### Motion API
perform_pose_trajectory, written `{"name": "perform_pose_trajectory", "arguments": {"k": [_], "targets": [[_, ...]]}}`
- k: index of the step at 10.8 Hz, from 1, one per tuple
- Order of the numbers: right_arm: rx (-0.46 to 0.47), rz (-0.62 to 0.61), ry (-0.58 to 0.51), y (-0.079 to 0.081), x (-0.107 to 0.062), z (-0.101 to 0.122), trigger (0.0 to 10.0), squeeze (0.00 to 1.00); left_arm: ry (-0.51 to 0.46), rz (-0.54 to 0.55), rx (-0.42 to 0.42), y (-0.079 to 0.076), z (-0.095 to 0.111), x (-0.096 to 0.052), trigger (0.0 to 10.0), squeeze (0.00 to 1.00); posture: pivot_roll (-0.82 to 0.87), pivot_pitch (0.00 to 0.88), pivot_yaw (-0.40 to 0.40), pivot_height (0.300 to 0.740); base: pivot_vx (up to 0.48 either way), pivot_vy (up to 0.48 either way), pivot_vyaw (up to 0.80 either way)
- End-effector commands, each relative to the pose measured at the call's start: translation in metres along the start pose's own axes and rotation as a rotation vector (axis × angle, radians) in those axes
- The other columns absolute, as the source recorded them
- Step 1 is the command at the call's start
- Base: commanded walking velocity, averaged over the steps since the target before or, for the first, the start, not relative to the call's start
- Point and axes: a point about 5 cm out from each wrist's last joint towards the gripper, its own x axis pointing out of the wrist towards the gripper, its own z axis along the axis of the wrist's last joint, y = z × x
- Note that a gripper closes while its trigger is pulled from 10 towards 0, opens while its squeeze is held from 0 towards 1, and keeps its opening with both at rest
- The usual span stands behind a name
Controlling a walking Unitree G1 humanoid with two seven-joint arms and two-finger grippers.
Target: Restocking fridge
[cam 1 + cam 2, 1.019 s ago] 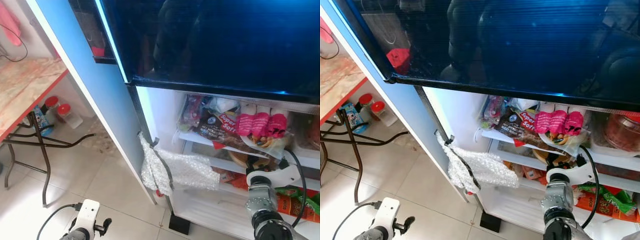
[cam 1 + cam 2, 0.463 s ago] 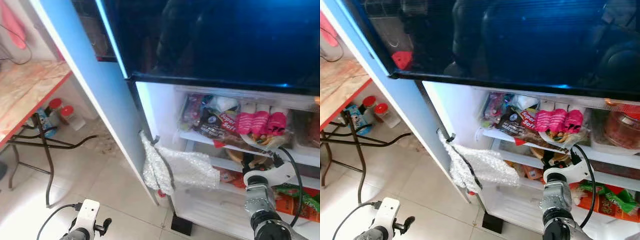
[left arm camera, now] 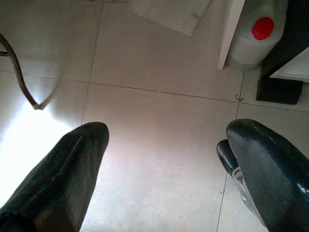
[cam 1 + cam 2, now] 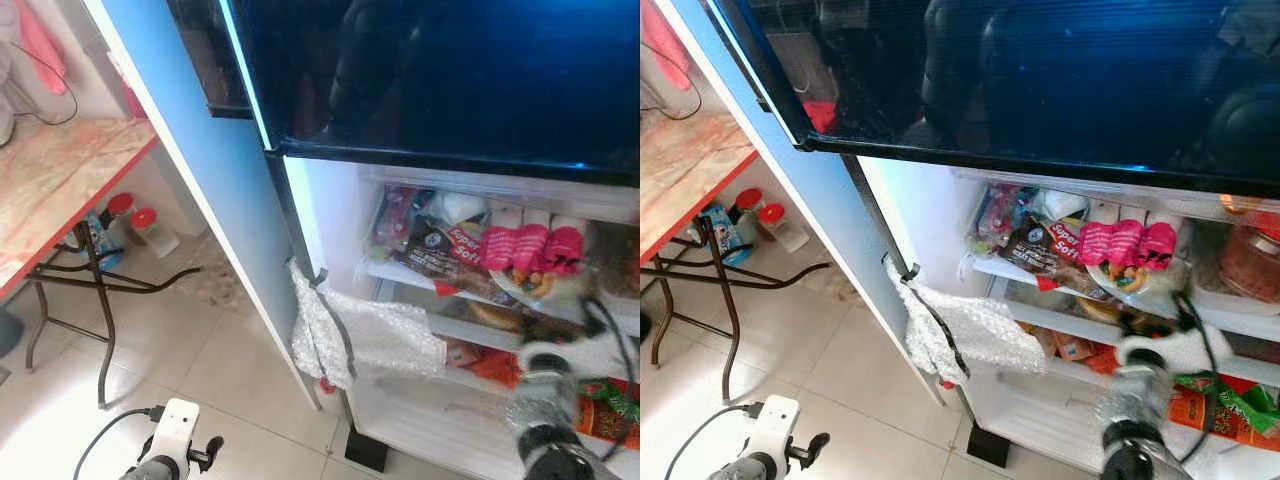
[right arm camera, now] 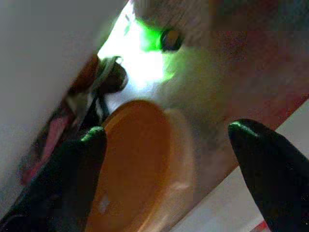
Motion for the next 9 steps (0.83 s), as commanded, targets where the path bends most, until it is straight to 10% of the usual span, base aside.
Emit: {"name": "perform_pose_trajectory", "arguments": {"k": [1, 4, 9], "targets": [[0.007, -0.019, -0.04, -0.004, -0.001, 0.005, 10.0, 0.0, 0.02, 0.019, 0.002, 0.007, -0.006, -0.003, 10.0, 0.0, -0.18, 0.07, 0.178, 0.74, 0.0, 0.0, 0.0], [-0.041, -0.06, -0.065, -0.013, -0.004, 0.009, 10.0, 0.0, 0.015, 0.019, -0.004, 0.006, -0.006, -0.003, 10.0, 0.0, -0.18, 0.071, 0.17, 0.74, 0.0, 0.0, 0.0], [-0.591, -0.176, -0.173, -0.056, -0.038, 0.026, 10.0, 0.0, 0.005, 0.039, -0.008, 0.006, -0.005, -0.003, 10.0, 0.0, -0.18, 0.076, 0.161, 0.74, 0.0, 0.0, 0.0]]}}
